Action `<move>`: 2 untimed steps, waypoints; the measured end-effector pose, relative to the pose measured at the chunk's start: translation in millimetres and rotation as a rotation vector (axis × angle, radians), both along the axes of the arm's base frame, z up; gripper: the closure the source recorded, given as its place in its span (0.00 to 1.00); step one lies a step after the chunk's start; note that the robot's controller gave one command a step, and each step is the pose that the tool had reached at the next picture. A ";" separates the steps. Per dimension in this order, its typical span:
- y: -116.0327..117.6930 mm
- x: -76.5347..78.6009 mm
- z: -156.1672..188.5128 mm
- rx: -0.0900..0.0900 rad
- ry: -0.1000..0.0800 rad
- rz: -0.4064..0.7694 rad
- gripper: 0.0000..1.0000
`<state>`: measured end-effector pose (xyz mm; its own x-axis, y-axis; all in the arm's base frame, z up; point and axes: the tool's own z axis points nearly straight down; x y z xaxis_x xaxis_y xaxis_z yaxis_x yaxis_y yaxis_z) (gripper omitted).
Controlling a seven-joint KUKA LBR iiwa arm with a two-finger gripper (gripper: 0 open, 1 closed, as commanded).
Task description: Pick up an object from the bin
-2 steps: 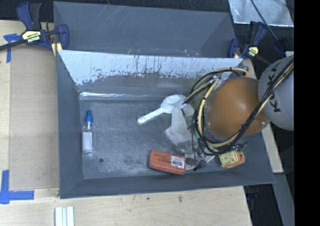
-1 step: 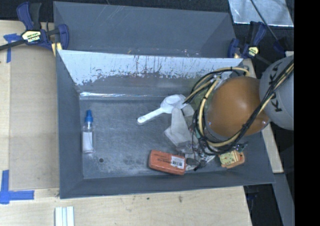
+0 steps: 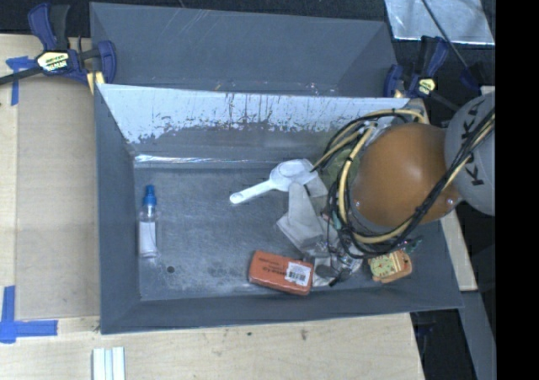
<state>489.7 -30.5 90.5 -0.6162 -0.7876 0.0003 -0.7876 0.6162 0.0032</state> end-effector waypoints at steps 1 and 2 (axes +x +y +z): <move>-0.1 0.1 20.2 0.000 0.000 -0.001 1.00; -0.2 1.0 37.1 -0.001 -0.005 -0.001 1.00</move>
Offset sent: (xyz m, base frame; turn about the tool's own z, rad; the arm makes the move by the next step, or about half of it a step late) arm 0.0000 -0.0001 0.0416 0.0000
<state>490.7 -30.7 127.6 -0.6171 -0.7869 -0.0021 -0.7869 0.6171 -0.0014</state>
